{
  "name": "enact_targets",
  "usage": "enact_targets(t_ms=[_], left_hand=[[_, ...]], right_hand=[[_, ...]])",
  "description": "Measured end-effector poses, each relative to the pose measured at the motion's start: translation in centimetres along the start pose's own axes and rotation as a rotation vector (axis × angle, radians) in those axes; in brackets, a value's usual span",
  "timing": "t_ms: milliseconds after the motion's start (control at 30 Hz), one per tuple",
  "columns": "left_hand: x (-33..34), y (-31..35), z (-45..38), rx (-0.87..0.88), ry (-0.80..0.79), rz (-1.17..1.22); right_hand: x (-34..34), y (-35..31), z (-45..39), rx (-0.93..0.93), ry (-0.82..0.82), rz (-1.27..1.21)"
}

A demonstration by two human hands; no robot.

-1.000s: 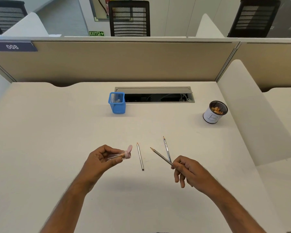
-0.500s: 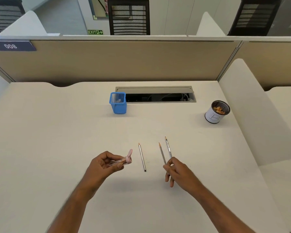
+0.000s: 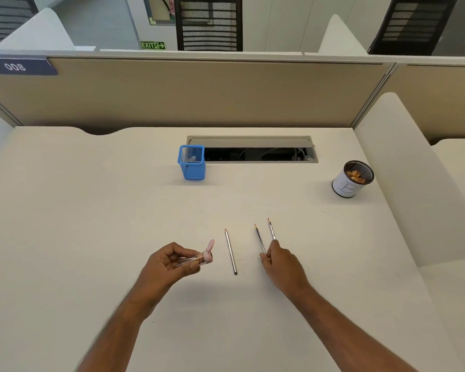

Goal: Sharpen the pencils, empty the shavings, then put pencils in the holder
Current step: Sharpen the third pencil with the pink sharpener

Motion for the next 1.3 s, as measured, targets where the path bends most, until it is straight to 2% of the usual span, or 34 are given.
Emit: enact_targets(t_ms=[500, 1033, 1300], left_hand=[[-0.3, -0.3, -0.5, -0.019, -0.003, 0.009], [0.7, 0.8, -0.8, -0.013, 0.006, 0.054], [1.6, 0.4, -0.4, -0.035, -0.010, 0.050]], right_hand=[[1.0, -0.5, -1.3, -0.038, 0.047, 0.108], [0.9, -0.6, -1.4, 0.032, -0.023, 0.010], [0.2, -1.2, -1.0, -0.005, -0.016, -0.021]])
Point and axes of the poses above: each hand's wrist, its own z-axis away from the middle knuckle, its own x-axis out of the palm, y = z × x, the point moved 5 cm from there along -z, towards the middle knuckle, and after that the axes turned 5 degrees about -z, right-handed, at the moved point
